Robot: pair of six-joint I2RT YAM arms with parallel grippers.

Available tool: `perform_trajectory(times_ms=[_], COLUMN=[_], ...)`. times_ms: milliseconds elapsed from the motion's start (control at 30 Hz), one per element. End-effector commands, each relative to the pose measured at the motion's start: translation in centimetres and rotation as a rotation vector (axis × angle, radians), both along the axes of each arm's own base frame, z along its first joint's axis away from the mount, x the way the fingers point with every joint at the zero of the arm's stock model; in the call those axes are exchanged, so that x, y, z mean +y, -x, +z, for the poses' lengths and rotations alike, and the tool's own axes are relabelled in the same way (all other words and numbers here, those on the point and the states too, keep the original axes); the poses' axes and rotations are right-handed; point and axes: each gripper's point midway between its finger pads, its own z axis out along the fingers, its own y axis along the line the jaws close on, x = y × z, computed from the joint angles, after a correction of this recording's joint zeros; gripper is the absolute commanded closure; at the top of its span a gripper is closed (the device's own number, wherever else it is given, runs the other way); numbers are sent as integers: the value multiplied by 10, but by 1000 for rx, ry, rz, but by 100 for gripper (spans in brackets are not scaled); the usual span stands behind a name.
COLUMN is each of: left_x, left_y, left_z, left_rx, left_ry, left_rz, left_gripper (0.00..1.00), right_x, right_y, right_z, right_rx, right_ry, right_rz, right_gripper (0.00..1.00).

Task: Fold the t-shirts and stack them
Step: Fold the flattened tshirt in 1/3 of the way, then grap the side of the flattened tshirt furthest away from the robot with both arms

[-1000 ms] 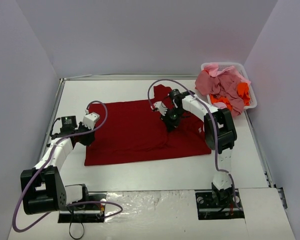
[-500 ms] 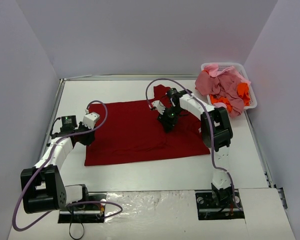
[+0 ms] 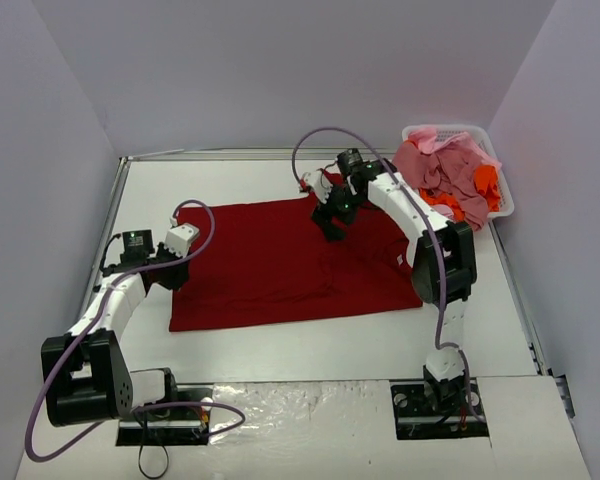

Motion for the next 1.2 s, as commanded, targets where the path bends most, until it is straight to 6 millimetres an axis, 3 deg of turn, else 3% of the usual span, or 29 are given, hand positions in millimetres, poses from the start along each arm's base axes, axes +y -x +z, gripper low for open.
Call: perform_trajectory(times_ms=[0,67,167,200,267,300,333,367,467,500,533,700,867,933,1167], left_x=[8,11,16,21,28,27,33,37,36,39,37,37,34,34,48], left_y=[-18,-27,-38,-51,-64,-81,-86,-104,-123,-138,-141,-165,-178,-183,-206], left_z=[25,35,41,56,56,64,66,72,78,79,80,65,50,35,18], left_rx=[-61,-80,-76,-107,-70,-66,-49,-39,-1,5,23,60,94,131,105], left_ry=[-13,-15,-25,-27,3,50,84,130,265,288,316,374,411,429,399], left_rz=[29,54,77,87,119,119,141,159,135,129,119,100,64,64,127], left_gripper=[88,87,87,86,83,83,82,82,79,78,70,64,60,58,56], right_x=[-2,-5,-17,-18,-28,-33,-35,-35,-39,-38,-38,-36,-50,-51,-57], right_y=[-15,-26,-47,-56,-73,-85,-91,-103,-121,-130,-137,-169,-193,-196,-190], right_z=[81,93,86,92,80,88,86,85,74,84,73,77,71,66,42], right_rx=[-173,-218,-226,-240,-224,-248,-248,-254,-246,-278,-266,-348,-397,-390,-332], right_ry=[-44,-39,-11,-21,-17,-29,-33,-41,-59,-78,-76,-97,-102,-124,-116], right_rz=[-29,-49,-103,-127,-169,-196,-208,-224,-250,-261,-268,-298,-362,-362,-348], right_gripper=[24,22,20,19,20,19,20,20,20,20,20,19,13,12,11])
